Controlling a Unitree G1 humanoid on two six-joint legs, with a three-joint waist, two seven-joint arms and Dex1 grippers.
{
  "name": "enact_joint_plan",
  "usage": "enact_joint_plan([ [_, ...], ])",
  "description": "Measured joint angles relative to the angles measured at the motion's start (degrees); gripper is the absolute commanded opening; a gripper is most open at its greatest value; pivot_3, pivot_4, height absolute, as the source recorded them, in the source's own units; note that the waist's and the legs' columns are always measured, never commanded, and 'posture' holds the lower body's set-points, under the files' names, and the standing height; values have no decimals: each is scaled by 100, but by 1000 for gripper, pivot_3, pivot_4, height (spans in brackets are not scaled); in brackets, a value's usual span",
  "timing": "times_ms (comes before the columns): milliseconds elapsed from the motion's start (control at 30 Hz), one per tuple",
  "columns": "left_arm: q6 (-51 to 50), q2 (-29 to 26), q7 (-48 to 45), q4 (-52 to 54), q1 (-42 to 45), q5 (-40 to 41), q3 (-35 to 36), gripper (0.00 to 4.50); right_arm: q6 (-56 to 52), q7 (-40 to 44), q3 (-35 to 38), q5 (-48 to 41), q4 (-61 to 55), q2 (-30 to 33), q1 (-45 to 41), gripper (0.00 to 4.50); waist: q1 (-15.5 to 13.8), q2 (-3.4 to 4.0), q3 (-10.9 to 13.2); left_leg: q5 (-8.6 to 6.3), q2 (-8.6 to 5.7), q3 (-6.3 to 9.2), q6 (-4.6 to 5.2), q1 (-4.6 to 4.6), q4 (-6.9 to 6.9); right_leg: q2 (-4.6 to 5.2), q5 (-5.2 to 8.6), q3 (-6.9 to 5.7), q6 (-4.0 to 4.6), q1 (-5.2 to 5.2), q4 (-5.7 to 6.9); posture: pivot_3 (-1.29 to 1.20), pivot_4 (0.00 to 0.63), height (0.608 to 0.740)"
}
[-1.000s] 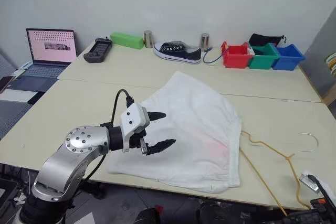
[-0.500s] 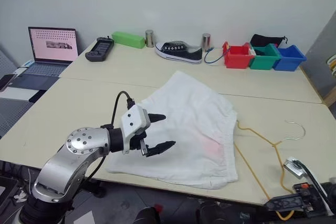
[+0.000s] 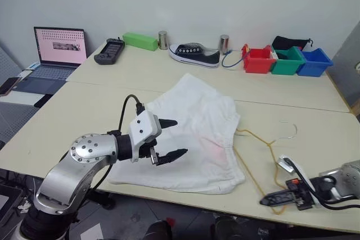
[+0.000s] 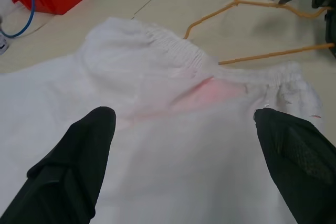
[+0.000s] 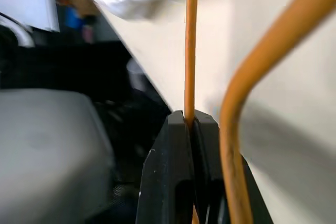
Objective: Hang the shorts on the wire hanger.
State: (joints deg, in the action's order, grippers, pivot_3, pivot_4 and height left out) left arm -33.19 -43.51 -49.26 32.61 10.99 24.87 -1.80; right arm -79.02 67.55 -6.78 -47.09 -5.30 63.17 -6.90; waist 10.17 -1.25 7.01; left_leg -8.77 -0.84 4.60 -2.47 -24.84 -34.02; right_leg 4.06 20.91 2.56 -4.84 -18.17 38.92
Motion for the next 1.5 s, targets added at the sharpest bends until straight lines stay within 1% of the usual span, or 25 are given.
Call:
enact_joint_plan([
  [100,13,1,8,-7,-1,-17,-4,4457,383,367,-20,145,125,435,112,0,5,0,0,0,34,-3,0,3,-1,-10,3,-1,-3,0,0,-264,69,740],
  [233,101,6,4,-108,0,-51,-14,4457,625,751,-13,200,241,787,292,0,23,7,1,0,39,-8,0,4,-2,-15,4,0,-4,1,1,-276,67,740],
  [300,130,12,-5,-152,-7,-81,-24,4457,731,1020,28,191,257,1146,648,0,28,11,0,0,40,-9,0,4,-2,-13,4,0,-1,2,1,-281,63,740],
  [400,214,23,-16,-199,-10,-112,-47,4457,847,1289,225,126,74,1478,1107,0,66,11,-1,0,41,-11,-1,3,-1,-14,5,0,1,0,0,-285,60,740],
  [600,295,43,-39,-229,-11,-132,-72,4457,861,1475,625,-35,-336,1619,1689,0,131,15,-3,-1,40,-17,-2,5,-2,-16,11,0,-11,0,1,-286,53,740],
  [733,359,42,-91,-286,-14,-149,-76,4457,826,1510,836,-155,-434,1635,1785,0,129,17,-6,0,40,-18,-2,6,-3,-16,9,-1,-12,1,2,-280,47,740],
  [833,370,38,-128,-312,-13,-157,-76,4457,671,1473,882,-300,-519,1517,1620,0,130,15,-8,0,41,-18,-2,6,-4,-17,8,-1,-12,0,3,-275,46,740],
  [967,375,34,-139,-322,-9,-201,-83,4457,283,1222,833,-557,-584,1029,1044,0,136,16,-10,0,39,-18,-2,6,-7,-23,8,0,-11,2,3,-275,46,740],
  [1067,380,19,-145,-328,-5,-236,-97,4457,-38,945,668,-597,-581,636,712,0,121,7,-15,0,39,-15,-2,4,-6,-32,0,-1,2,1,3,-257,44,740],
  [1233,382,2,-143,-327,-7,-274,-115,4457,-349,564,296,-580,-493,177,551,0,103,10,-16,0,39,-14,-2,4,-6,-35,-3,0,9,1,4,-249,46,740],
  [1400,383,-9,-142,-324,-69,-308,-115,4457,-618,403,233,-579,-311,150,410,0,109,12,-17,0,42,-14,-2,5,-7,-40,-6,1,12,0,6,-248,48,740],
  [1500,392,-9,-140,-326,-67,-345,-116,4457,-794,247,218,-577,-48,-91,116,0,109,10,-18,0,49,-9,-1,6,-8,-51,-7,1,13,1,7,-244,48,740],
])
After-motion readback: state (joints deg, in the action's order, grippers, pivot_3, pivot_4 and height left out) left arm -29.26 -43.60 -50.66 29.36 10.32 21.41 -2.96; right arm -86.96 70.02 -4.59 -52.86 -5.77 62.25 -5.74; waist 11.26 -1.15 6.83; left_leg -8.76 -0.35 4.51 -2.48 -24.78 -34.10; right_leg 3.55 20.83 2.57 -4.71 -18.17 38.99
